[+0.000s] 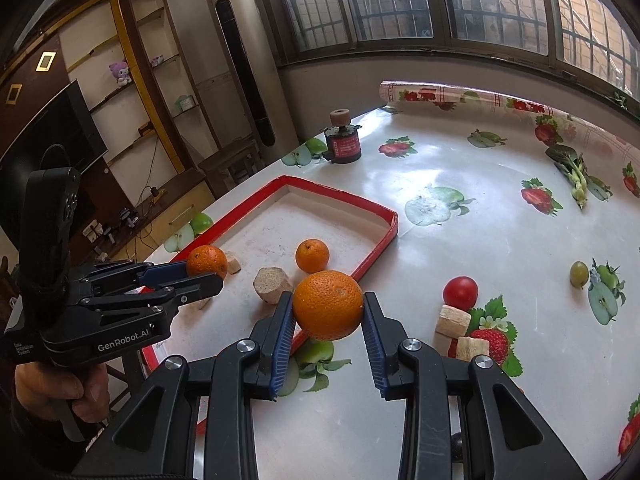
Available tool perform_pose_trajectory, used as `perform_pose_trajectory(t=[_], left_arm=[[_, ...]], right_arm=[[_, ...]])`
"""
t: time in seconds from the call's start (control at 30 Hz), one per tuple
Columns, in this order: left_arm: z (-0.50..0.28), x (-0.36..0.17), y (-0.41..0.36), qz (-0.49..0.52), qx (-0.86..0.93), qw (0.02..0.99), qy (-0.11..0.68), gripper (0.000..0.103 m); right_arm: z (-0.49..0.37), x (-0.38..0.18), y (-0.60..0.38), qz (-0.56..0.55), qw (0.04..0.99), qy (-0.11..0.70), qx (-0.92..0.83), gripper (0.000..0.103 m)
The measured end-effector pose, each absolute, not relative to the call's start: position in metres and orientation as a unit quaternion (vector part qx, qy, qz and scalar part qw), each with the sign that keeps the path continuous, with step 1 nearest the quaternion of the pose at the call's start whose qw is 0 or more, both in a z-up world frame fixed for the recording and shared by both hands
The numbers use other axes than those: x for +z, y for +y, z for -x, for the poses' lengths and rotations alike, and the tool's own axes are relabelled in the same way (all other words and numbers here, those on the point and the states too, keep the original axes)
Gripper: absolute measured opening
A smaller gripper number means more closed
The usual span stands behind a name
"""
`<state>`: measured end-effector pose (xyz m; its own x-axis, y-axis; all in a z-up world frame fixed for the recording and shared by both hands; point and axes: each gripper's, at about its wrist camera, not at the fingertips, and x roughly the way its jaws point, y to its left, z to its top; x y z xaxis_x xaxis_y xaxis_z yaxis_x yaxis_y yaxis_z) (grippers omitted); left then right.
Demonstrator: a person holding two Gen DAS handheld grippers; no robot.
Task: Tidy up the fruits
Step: 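Carry both held oranges over the red tray, then lower both oranges into the tray and open both grippers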
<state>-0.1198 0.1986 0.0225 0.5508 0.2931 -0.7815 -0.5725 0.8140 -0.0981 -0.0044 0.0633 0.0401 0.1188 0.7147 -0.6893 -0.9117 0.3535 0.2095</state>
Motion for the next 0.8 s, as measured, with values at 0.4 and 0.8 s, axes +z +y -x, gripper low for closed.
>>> perform_pose_trajectory(t=[0.4, 0.8], left_arm=[[0.116, 0.017, 0.228, 0.184, 0.259, 0.856, 0.408, 0.031], [0.080, 0.013, 0.280, 0.188, 0.270, 0.846, 0.419, 0.031]], right_arm=[[-0.002, 0.035, 0.098, 0.142, 0.725, 0.373, 0.561, 0.034], [-0.033, 0.020, 0.165, 0.153, 0.716, 0.397, 0.553, 0.034]])
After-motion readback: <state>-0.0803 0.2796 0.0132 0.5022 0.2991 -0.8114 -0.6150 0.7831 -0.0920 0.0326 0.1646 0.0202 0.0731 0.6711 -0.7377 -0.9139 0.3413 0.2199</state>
